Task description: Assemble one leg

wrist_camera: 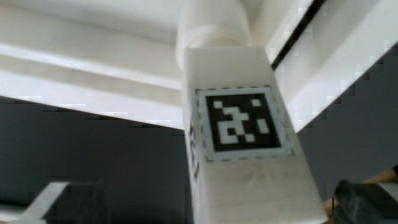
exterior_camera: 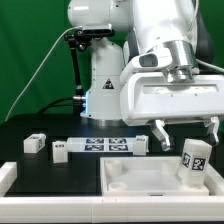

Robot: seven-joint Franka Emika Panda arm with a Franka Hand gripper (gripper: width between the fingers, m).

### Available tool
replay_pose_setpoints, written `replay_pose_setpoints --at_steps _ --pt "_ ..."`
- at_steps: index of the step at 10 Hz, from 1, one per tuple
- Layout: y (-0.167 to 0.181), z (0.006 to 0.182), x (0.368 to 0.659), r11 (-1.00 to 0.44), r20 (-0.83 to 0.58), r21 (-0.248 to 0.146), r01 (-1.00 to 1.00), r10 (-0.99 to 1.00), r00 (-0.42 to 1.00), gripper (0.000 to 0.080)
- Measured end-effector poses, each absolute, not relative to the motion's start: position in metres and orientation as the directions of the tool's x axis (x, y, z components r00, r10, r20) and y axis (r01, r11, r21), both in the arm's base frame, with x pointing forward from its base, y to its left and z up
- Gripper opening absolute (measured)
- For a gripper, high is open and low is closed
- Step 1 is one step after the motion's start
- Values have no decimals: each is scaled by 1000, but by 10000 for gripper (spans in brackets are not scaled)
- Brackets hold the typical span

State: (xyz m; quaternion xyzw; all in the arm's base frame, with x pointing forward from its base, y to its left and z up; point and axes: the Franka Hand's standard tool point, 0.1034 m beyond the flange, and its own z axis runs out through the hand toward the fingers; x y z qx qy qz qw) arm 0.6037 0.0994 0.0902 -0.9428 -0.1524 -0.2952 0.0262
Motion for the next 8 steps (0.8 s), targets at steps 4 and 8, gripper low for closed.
replay_pose_setpoints --at_steps 4,8 --pt "101 110 604 -950 550 44 311 283 786 649" --pt "106 105 600 -944 456 22 329 302 837 649"
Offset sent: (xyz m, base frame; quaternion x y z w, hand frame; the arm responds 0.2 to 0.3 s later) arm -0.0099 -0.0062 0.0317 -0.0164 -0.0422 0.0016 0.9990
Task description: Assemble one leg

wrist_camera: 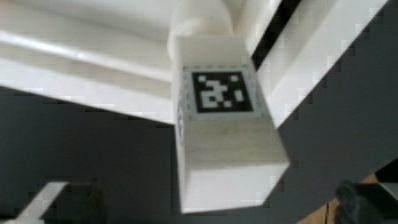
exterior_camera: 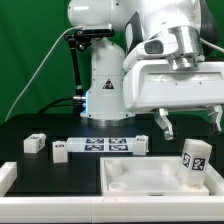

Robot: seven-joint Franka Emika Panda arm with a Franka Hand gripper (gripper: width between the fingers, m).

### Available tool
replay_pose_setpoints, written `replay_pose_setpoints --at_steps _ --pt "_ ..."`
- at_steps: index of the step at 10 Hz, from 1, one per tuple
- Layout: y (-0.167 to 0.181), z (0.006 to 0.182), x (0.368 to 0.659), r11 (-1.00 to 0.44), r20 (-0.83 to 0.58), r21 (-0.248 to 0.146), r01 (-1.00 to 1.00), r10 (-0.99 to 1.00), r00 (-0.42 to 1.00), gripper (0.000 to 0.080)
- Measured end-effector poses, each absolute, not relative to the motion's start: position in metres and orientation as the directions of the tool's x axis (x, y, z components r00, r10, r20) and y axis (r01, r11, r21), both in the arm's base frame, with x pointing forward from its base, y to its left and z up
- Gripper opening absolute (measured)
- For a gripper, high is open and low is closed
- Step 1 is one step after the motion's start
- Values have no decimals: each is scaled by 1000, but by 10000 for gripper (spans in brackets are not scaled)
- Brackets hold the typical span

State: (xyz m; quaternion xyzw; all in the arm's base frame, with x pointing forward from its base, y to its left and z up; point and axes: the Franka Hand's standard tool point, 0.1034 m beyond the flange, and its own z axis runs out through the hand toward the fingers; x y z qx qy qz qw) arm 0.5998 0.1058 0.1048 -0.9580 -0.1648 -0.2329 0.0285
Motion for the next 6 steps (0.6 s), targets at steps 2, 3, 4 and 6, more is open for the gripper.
replay_pose_setpoints --at_steps 2,3,4,6 --pt "114 97 601 -942 328 -13 335 312 891 649" --pt "114 93 597 -942 236 -34 334 317 918 649" --pt "113 92 599 -941 145 -54 333 323 935 649" --pt "115 94 599 -941 -12 -87 325 328 945 649"
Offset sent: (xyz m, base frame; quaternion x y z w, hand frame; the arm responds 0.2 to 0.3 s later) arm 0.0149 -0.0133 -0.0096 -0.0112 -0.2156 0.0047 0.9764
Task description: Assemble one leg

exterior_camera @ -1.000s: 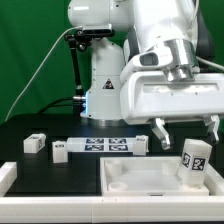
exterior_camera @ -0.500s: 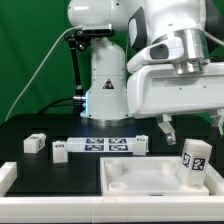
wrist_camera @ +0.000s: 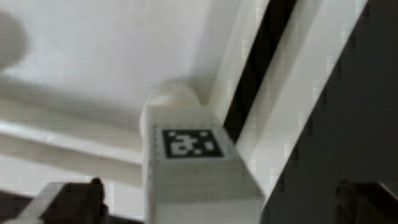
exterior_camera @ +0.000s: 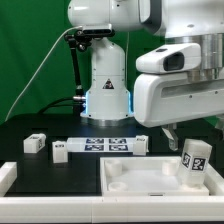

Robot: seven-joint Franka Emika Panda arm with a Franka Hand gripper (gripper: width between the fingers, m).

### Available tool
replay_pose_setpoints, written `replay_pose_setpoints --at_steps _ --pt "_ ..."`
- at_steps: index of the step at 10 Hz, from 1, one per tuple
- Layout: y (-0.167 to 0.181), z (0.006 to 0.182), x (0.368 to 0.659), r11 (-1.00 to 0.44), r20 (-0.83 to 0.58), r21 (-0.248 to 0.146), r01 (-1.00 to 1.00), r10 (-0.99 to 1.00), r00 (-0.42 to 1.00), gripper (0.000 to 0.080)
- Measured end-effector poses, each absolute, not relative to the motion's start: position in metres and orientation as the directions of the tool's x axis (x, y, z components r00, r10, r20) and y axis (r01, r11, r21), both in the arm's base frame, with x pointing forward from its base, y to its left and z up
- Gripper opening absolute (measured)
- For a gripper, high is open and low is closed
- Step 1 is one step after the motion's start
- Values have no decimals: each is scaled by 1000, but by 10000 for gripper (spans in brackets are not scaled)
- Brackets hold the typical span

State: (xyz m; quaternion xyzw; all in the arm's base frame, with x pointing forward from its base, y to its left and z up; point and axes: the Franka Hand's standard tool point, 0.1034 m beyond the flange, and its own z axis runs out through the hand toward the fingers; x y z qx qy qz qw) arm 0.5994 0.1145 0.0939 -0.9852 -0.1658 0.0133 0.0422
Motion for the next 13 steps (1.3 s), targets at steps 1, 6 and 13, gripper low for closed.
replay_pose_setpoints --at_steps 1,6,13 --pt "117 94 600 -939 -58 -99 328 335 941 649" --pt "99 77 609 -973 10 -61 223 223 975 649" --pt "100 81 617 -969 45 -54 242 240 970 541"
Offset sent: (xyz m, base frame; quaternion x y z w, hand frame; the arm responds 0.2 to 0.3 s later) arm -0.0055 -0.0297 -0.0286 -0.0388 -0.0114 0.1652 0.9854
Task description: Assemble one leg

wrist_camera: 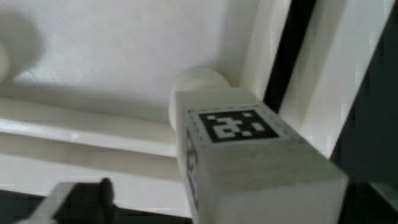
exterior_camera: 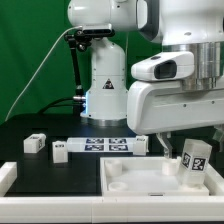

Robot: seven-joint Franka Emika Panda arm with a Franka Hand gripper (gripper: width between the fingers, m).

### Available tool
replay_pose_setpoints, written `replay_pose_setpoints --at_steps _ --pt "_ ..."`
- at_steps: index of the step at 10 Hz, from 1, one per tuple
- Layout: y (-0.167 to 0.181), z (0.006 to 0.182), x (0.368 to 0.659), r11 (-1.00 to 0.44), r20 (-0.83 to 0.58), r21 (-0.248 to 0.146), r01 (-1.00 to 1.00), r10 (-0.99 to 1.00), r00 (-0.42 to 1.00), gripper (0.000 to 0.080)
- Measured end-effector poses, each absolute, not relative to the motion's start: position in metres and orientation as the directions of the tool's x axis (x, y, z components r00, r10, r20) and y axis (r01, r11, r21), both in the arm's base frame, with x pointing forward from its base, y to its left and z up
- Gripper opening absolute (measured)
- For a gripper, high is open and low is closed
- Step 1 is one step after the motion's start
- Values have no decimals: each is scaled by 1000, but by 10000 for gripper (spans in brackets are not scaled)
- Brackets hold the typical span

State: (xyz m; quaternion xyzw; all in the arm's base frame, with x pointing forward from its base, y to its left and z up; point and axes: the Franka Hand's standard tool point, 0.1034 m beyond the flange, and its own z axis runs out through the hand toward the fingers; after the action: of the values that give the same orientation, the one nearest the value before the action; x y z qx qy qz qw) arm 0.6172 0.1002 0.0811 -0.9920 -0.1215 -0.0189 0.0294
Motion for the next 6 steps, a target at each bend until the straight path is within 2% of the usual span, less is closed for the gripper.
replay_pose_setpoints --at_steps 1,2,3,6 --pt "101 81 617 -969 45 -54 243 241 970 404" --pt "101 81 617 -969 45 -54 243 240 970 404" --pt "101 81 617 -969 45 -54 243 241 970 291" --pt "101 81 617 -973 44 -56 226 224 974 291"
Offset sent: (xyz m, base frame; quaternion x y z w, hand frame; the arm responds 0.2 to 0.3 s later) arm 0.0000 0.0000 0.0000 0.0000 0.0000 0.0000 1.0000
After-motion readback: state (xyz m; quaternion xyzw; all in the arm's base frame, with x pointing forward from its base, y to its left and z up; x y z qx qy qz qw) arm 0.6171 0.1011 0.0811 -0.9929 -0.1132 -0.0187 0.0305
